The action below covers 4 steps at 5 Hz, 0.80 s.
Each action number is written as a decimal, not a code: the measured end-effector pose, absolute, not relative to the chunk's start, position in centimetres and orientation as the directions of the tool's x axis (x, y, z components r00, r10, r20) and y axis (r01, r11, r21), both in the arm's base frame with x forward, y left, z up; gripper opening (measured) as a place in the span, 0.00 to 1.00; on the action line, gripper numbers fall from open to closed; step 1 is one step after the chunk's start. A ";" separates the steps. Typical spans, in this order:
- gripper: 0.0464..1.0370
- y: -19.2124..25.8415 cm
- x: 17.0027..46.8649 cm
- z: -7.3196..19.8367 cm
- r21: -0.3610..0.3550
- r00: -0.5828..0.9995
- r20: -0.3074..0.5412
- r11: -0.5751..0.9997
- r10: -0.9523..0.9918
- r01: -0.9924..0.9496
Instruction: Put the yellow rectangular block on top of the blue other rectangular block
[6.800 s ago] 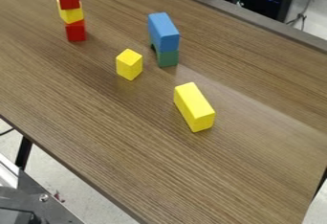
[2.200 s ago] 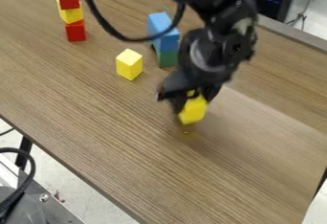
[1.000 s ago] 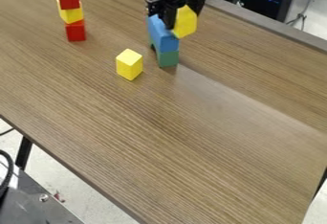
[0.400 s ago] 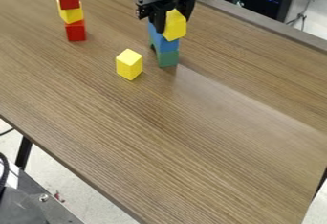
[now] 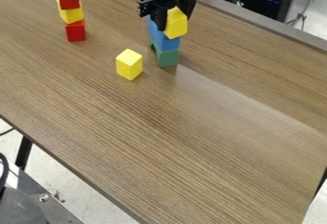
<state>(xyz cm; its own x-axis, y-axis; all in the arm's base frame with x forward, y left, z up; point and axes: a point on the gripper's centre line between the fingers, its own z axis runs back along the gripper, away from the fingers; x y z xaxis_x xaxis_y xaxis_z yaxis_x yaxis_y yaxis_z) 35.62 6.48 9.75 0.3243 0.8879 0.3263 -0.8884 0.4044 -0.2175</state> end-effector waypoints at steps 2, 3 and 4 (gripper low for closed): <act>0.53 7.1 36.4 9.8 -0.236 0.306 0.322 0.388 0.896 -0.891; 0.58 7.4 36.3 9.8 -0.231 0.299 0.322 0.381 0.898 -0.895; 0.88 7.8 35.7 8.8 -0.186 0.301 0.302 0.366 0.904 -0.912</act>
<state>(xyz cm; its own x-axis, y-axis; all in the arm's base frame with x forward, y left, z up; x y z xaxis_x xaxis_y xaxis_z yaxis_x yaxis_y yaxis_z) 35.70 7.83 8.75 0.3009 0.9045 0.3023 -0.9120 0.3656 -0.1860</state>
